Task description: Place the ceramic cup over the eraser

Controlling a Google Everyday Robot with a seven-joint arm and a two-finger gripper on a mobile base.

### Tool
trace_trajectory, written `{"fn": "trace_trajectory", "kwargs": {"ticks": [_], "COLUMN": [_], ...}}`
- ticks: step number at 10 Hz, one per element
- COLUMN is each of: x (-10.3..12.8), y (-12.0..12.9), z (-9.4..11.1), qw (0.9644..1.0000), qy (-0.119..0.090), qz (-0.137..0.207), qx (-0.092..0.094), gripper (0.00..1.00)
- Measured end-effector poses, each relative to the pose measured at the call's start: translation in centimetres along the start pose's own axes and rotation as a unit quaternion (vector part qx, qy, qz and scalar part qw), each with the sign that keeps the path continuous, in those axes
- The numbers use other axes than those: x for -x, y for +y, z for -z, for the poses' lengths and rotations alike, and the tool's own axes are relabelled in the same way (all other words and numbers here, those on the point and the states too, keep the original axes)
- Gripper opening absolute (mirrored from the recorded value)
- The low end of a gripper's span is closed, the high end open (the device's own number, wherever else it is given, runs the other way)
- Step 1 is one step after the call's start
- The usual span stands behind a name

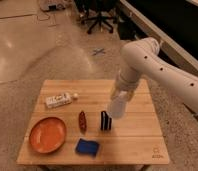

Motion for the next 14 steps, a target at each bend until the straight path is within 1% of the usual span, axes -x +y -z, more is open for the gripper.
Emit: {"fn": "trace_trajectory", "kwargs": {"ticks": [7, 12, 14], "x": [0.5, 1.2, 1.5], "y": [-2.8, -3.3, -3.5], "z": [-1.2, -2.6, -3.8], "qw": [0.9995, 0.9991, 0.9989], "qy": [-0.004, -0.006, -0.006], "qz": [0.030, 0.039, 0.043], "qx": [0.006, 0.016, 0.019], "gripper": [0.00, 0.00, 0.00]}}
